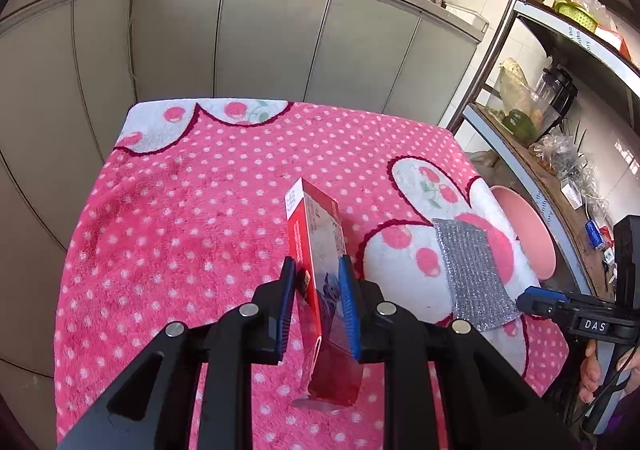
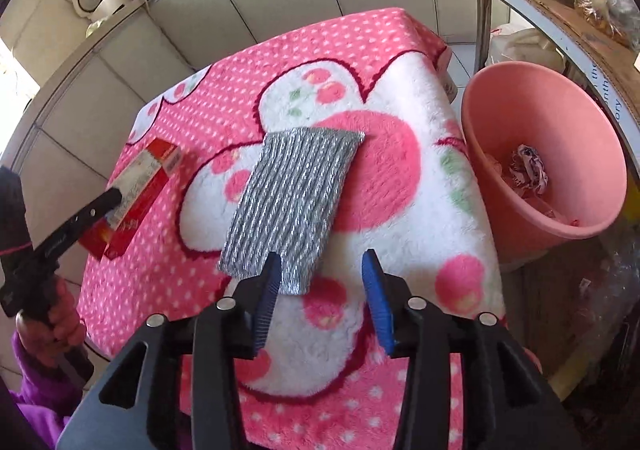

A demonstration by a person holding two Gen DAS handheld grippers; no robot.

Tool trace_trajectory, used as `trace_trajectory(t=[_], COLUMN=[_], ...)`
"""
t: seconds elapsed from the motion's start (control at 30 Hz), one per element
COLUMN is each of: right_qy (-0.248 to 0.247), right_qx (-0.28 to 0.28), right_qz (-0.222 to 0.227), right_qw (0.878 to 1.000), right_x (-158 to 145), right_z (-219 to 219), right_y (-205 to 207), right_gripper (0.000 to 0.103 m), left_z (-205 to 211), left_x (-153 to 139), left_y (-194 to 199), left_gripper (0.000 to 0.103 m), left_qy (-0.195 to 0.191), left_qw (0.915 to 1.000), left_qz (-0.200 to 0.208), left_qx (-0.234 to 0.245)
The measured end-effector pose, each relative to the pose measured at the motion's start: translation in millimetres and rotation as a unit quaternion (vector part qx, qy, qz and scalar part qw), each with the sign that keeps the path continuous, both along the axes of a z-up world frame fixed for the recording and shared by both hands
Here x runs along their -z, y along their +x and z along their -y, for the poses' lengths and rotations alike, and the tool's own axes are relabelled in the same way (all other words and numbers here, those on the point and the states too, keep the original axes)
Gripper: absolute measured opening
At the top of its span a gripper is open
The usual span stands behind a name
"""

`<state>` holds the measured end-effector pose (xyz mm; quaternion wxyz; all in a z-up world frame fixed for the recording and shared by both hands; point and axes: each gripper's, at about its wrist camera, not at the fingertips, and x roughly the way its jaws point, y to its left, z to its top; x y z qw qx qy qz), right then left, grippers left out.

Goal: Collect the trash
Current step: 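Grasp the red-and-white medicine box with the left tool while the right grasps the grey scrubbing pad, then carry the medicine box and scrubbing pad over the pink bucket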

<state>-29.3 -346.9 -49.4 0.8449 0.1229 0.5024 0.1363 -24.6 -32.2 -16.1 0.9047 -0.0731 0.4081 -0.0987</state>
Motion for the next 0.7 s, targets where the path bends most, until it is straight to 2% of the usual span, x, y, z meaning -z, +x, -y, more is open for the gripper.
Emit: trace_trajectory(t=[0.1,0.23,0.33,0.37,0.4,0.47,0.7], right_qy=[-0.009,-0.059,-0.075,-0.082,-0.087,-0.082,-0.047], right_qx=[-0.005,-0.001,-0.012,-0.014,-0.019,-0.02,-0.02], right_qz=[0.002,0.002,0.023,0.028,0.033,0.045,0.112], right_qw=[1.0,0.998,0.997,0.996,0.995,0.995,0.992], right_x=[1.8,12.3,11.5,11.3,11.0,7.1,-25.6], right_z=[-14.1,-29.3,-39.9,-42.6,-45.0,-44.3,-32.0], right_y=[13.2,28.4,27.7,26.4,24.9,21.1,0.3], right_gripper=[0.045,0.045,0.045,0.038,0.024,0.014,0.01], left_z=[-0.4,-2.5,-3.4,-2.8,-2.3,-0.6,7.6], left_x=[-0.9,-3.7,-4.9,-5.0,-5.3,-6.4,-16.8], left_y=[-1.0,-3.9,-4.4,-4.9,-5.0,-5.8,-6.3], left_gripper=[0.021,0.02,0.019,0.019,0.018,0.018,0.016], left_qy=[-0.003,-0.005,-0.004,-0.003,-0.003,-0.001,-0.017], left_qw=[1.0,1.0,1.0,1.0,1.0,1.0,0.9998], left_qz=[-0.002,0.0,0.001,0.001,0.001,0.002,0.011], left_qx=[-0.001,-0.003,-0.003,-0.002,-0.002,0.0,0.009])
